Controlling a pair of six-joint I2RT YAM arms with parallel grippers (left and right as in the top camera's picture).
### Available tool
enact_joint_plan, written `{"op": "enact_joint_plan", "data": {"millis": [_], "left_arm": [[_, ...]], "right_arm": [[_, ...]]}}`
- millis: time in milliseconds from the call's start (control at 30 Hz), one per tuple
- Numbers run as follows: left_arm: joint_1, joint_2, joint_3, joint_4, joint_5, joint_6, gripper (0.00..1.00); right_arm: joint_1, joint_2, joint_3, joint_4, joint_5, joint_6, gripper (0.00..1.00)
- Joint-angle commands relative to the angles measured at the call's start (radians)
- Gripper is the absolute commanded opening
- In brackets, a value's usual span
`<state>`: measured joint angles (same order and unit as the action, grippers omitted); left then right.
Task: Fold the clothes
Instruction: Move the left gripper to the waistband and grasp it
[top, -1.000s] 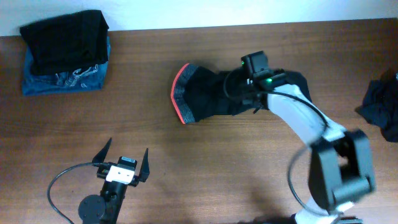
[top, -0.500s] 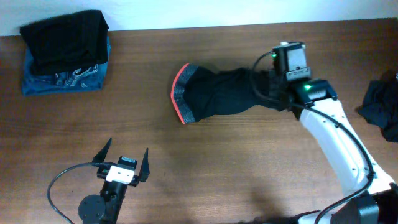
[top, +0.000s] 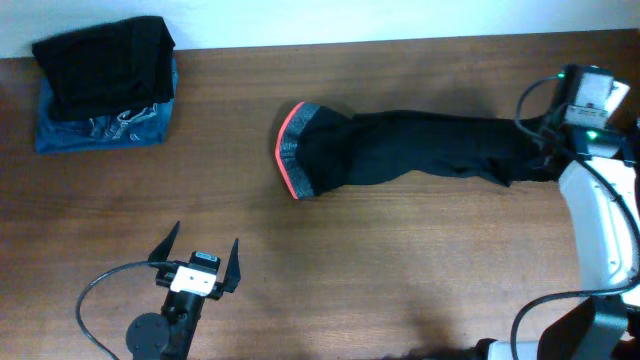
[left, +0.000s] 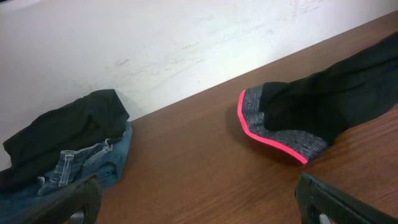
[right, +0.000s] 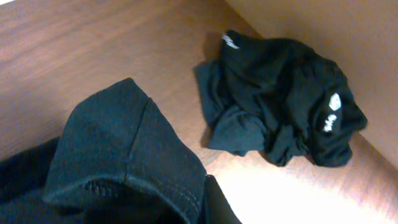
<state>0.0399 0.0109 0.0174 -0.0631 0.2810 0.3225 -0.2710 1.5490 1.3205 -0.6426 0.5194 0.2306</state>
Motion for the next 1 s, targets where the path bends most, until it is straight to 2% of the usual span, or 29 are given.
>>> {"op": "enact_joint_plan", "data": {"millis": [0,300,533,867,900,967], "left_arm": [[0.004,-0.006,-0.004,-0.002,0.004,0.008,0.99],[0.004,-0.006,-0.004,-0.002,0.004,0.008,0.99],[0.004,-0.006,-0.004,-0.002,0.004,0.008,0.99],[0.004,-0.006,-0.004,-0.002,0.005,0.008,0.99],[0.004,-0.006,-0.004,-0.001,0.023,0.008,0.99],[0.004,-0.006,-0.004,0.058,0.158,0.008,0.99]], "right_arm": [[-0.032,0.047,0.007,0.003,0.005,0.040,0.04],[-0.032,0.203,0.007,0.056,0.017,0.040,0.04],[-0.036,0.210,0.007,0.163,0.016,0.040,0.04],[-0.038,0.210,0.007,0.151,0.011,0.040,0.04],[-0.038,0.210,0.007,0.146,0.008,0.041,0.04],[-0.038,0.210,0.007,0.145,-0.009,0.040,0.04]]}}
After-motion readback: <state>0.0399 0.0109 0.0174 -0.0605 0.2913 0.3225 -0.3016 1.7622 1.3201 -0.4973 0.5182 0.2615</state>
